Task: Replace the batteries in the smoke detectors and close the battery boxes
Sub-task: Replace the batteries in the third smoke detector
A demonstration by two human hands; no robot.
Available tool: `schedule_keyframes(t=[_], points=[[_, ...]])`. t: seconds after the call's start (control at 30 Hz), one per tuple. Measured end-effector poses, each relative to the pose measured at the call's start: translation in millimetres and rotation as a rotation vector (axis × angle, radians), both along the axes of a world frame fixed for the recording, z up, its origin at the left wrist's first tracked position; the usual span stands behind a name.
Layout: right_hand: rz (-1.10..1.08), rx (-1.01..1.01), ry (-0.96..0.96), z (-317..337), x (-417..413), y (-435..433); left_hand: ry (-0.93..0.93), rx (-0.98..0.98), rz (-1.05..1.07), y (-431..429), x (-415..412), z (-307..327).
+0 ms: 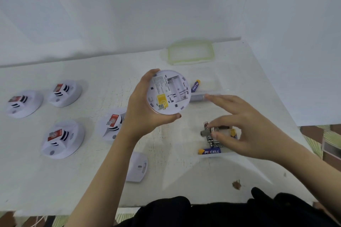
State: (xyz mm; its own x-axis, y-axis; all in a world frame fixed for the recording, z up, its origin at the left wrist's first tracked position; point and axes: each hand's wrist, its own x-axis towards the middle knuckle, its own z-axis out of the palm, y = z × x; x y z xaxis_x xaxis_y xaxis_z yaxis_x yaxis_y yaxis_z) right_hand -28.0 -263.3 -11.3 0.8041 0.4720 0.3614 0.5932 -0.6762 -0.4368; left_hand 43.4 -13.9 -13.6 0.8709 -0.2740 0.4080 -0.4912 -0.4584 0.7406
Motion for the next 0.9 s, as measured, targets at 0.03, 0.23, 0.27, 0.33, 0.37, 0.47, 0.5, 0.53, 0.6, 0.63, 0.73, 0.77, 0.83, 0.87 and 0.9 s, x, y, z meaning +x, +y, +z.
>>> schedule_keyframes(t=[0.03,0.23,0.27,0.33,0.37,0.47,0.5,0.53,0.6,0.63,0.73,0.77,0.83,0.87,0.9], points=[[0.012,-0.042,0.005,-1,1,-1,0.006,-0.010,0.004,0,2,-1],[-0.118,0.086,-0.038,11,34,2,0.023,-0.030,0.045,-4,12,-4],[-0.146,0.111,-0.018,15,43,3,0.024,-0.033,0.055,-4,14,-3],[-0.210,0.136,0.061,22,65,1,0.033,-0.047,0.071,-5,18,-2],[-0.237,0.114,0.112,26,76,0,0.032,-0.049,0.077,-5,20,-2],[-0.270,-0.113,0.299,31,108,-4,0.023,-0.041,0.077,-5,27,0],[-0.278,-0.198,0.351,31,117,-4,0.023,-0.040,0.073,-6,30,0],[-0.285,-0.263,0.389,31,125,-3,0.025,-0.041,0.069,-6,32,0],[-0.297,-0.356,0.436,31,136,1,0.028,-0.037,0.068,-7,35,0],[-0.298,-0.408,0.442,30,139,3,0.030,-0.034,0.070,-7,37,0],[-0.284,-0.501,0.409,27,145,9,0.035,-0.027,0.069,-9,41,0],[-0.279,-0.504,0.390,26,146,10,0.036,-0.024,0.067,-9,43,0],[-0.271,-0.502,0.349,23,147,11,0.039,-0.020,0.067,-10,46,-1],[-0.264,-0.498,0.338,23,147,11,0.039,-0.016,0.067,-10,47,-1],[-0.255,-0.493,0.336,22,147,11,0.039,-0.014,0.066,-11,49,-1]])
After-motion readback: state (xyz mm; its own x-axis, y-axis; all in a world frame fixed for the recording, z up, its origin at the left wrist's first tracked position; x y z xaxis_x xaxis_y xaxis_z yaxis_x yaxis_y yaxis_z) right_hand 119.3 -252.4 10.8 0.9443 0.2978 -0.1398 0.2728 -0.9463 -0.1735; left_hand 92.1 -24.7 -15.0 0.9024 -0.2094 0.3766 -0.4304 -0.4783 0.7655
